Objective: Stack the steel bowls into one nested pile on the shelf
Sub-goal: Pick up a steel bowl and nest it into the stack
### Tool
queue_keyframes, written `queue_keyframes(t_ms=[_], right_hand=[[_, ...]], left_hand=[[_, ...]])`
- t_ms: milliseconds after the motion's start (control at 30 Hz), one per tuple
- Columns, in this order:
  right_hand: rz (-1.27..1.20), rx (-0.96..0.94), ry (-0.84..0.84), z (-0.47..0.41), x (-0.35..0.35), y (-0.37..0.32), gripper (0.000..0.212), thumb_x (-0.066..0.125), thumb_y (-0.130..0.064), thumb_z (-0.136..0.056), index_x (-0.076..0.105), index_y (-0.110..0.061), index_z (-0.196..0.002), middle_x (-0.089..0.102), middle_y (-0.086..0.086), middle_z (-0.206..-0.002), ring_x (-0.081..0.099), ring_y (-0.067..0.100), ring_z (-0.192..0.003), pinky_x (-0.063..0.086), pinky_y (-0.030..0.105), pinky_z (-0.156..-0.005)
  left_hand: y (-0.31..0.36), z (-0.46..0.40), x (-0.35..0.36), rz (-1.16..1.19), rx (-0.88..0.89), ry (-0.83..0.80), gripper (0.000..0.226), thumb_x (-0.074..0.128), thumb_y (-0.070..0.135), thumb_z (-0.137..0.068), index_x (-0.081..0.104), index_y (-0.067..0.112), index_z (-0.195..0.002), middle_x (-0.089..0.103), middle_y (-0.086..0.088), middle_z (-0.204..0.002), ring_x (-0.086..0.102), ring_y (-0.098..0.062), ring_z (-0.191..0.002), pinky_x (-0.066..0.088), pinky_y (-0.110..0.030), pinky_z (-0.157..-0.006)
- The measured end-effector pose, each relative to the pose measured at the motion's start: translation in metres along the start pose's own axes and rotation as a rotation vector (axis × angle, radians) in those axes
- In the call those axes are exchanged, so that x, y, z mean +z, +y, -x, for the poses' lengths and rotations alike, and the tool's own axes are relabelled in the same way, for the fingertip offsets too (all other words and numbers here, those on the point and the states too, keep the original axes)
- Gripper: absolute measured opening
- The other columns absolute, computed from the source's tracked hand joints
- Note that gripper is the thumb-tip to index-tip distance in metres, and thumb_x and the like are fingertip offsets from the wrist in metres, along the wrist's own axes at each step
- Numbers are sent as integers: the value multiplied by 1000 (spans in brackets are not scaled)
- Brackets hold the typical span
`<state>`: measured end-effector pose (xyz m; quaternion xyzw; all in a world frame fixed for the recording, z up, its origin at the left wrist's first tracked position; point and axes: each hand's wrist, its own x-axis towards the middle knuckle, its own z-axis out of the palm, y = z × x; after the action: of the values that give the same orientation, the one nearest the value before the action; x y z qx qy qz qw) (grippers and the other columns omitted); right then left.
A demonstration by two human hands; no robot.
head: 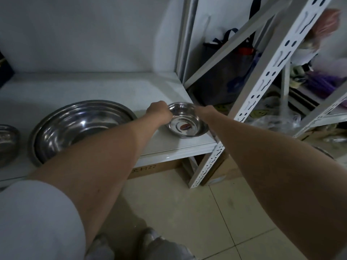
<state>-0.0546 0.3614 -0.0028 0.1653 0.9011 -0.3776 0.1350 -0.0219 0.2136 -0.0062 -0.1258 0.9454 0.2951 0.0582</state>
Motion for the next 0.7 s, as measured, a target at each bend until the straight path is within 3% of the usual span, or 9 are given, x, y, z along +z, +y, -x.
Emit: queue_keyframes(t_ms=[67,200,433,567,700], right_hand=[[-24,1,-7,-4,3,1,53,50,-33,-91,42,-5,-136,55,18,-125,59,30,-104,51,37,-86],[-20,-44,36,-8,1,-4,41,51,-32,-88,48,-7,-121,56,17,-119,59,29,-98,53,38,-87],[-74,-201,124,11,8,-51,43,52,-22,-88,51,-2,-126,53,16,-125,59,30,-99,54,39,-89],[-138,-313,108,36,26,-85,32,51,-16,-89,56,-1,-117,61,16,-115,63,28,-94,56,39,-86],[-92,-404,55,67,47,-112,17,50,-14,-84,58,-2,-93,60,14,-87,57,27,-76,49,33,-62]], left_hand=[[0,-2,4,9,-32,-23,17,50,11,-88,62,4,-99,71,-20,-106,72,-34,-94,46,-25,-54],[-2,-8,-3,39,-73,67,33,58,12,-87,60,-2,-117,64,-21,-123,61,-37,-113,46,-32,-79],[-26,0,-70,132,-101,270,28,56,10,-84,66,-2,-107,67,-21,-115,63,-37,-106,48,-34,-79],[-52,16,-113,175,-137,409,32,57,8,-82,69,2,-110,69,-18,-114,64,-36,-107,50,-34,-85],[-87,41,-146,166,-171,469,31,59,11,-80,71,4,-107,71,-17,-111,65,-35,-105,47,-31,-79]])
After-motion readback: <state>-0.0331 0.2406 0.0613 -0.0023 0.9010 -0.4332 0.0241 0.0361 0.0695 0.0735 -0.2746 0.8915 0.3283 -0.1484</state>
